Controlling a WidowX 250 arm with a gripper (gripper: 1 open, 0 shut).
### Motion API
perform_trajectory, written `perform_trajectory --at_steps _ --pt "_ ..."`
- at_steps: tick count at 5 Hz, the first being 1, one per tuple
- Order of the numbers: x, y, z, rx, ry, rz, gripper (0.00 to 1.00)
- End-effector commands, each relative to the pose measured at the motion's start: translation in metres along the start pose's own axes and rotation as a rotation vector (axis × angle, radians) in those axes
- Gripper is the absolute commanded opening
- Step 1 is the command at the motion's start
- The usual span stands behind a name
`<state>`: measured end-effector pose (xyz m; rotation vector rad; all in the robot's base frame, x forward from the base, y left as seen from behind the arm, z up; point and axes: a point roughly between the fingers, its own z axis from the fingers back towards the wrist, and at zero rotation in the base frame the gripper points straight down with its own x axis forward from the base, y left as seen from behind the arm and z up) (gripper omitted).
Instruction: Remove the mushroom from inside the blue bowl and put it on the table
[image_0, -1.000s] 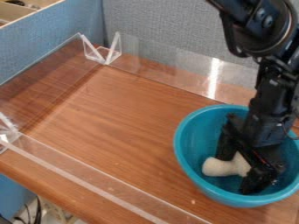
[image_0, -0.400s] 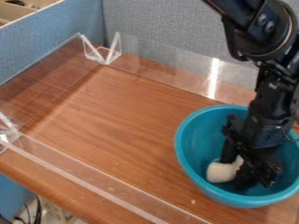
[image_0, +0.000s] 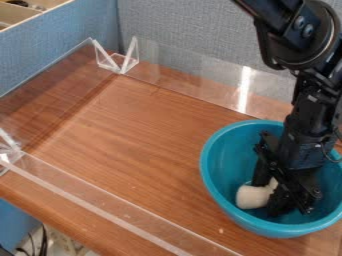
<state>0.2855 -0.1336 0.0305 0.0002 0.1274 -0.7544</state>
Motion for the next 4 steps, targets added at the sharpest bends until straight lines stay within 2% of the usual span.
perform_trajectory --at_steps 1,4 --pt "0.0026 0.0041 0.0170 0.020 -0.048 -0.017 0.00" --pt "-0.0006 0.0071 0.0238 0.030 -0.053 -0.041 0.00"
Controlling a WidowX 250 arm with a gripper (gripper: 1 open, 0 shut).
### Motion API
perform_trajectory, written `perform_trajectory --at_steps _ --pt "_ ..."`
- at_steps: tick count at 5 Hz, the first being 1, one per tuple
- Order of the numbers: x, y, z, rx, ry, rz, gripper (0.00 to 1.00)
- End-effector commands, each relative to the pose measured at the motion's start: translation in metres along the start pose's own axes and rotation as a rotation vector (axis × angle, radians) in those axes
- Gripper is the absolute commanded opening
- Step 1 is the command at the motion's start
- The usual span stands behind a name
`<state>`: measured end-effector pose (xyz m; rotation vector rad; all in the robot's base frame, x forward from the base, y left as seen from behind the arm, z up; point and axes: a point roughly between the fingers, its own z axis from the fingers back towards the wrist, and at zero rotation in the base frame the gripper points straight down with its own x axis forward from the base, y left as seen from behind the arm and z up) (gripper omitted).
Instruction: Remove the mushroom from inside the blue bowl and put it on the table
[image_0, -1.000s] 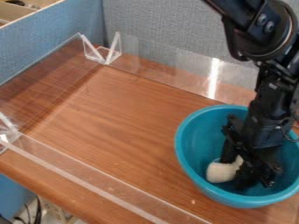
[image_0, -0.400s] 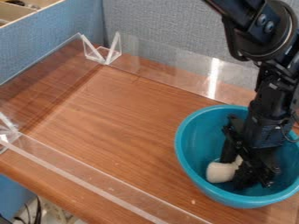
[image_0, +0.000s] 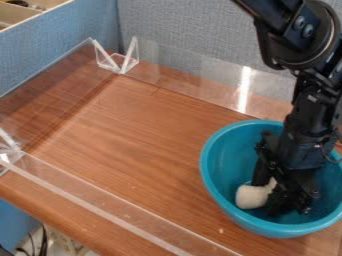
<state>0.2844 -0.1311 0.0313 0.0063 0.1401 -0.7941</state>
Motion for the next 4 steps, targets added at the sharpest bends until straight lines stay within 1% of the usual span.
perform_trajectory --at_steps 1,4 --pt "0.0003 0.0072 0.0257 0.032 -0.070 -0.009 0.00" --pt "-0.0033 0.0101 0.0347 0.045 -0.085 -0.032 0.00"
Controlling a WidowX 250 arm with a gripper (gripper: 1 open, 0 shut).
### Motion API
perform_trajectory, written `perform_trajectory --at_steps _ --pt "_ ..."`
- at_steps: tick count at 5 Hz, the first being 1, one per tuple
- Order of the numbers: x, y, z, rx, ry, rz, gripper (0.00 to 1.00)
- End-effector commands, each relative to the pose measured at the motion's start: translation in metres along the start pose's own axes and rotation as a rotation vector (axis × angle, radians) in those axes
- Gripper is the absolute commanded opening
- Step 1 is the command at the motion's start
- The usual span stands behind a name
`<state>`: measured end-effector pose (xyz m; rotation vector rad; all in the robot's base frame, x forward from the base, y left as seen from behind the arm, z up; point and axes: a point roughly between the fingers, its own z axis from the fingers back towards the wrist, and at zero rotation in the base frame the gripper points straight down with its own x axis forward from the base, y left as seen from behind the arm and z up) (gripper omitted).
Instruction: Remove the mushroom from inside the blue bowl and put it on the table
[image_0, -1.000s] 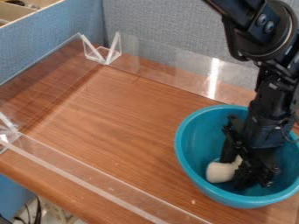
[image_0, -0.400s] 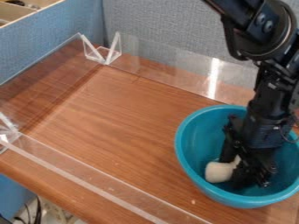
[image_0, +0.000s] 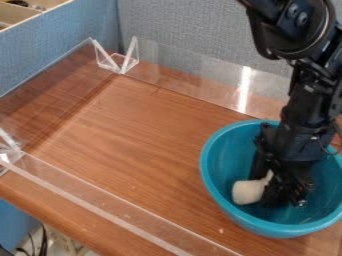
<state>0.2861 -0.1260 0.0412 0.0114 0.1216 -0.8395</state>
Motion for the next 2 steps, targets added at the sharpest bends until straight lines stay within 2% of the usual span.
perform_trajectory --at_steps 1,2 --pt "-0.0015 0.0075 0.0323 0.038 -0.076 0.011 0.00" --pt "-0.0037 0.0089 0.0404 0.043 -0.082 0.010 0.00"
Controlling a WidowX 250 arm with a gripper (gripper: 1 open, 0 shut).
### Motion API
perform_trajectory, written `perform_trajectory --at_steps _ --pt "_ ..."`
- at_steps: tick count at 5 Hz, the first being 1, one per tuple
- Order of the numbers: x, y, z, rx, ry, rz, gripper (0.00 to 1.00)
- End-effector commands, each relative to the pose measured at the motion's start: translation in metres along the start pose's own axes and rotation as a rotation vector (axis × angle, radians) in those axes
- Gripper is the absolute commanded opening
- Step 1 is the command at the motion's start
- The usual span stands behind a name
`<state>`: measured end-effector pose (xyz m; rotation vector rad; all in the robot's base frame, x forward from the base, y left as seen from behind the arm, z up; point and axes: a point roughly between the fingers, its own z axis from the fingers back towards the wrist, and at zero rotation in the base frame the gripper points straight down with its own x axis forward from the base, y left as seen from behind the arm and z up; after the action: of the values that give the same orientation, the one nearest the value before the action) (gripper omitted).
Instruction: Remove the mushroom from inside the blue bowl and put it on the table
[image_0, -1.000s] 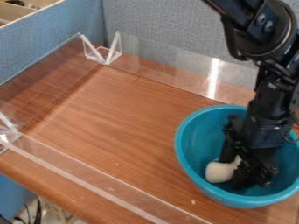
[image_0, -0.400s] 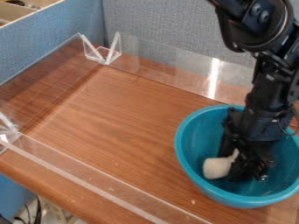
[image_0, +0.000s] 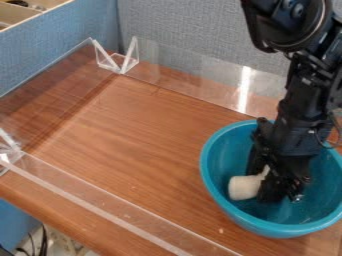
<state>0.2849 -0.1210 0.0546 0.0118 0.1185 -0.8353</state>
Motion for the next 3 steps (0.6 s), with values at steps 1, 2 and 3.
perform_trajectory --at_steps 1,2,3 --pt "0.000 0.008 0.035 0.047 -0.084 0.003 0.00" --pt "-0.001 0.010 0.040 0.052 -0.084 0.001 0.00" --pt "-0.003 0.011 0.046 0.058 -0.085 0.001 0.00"
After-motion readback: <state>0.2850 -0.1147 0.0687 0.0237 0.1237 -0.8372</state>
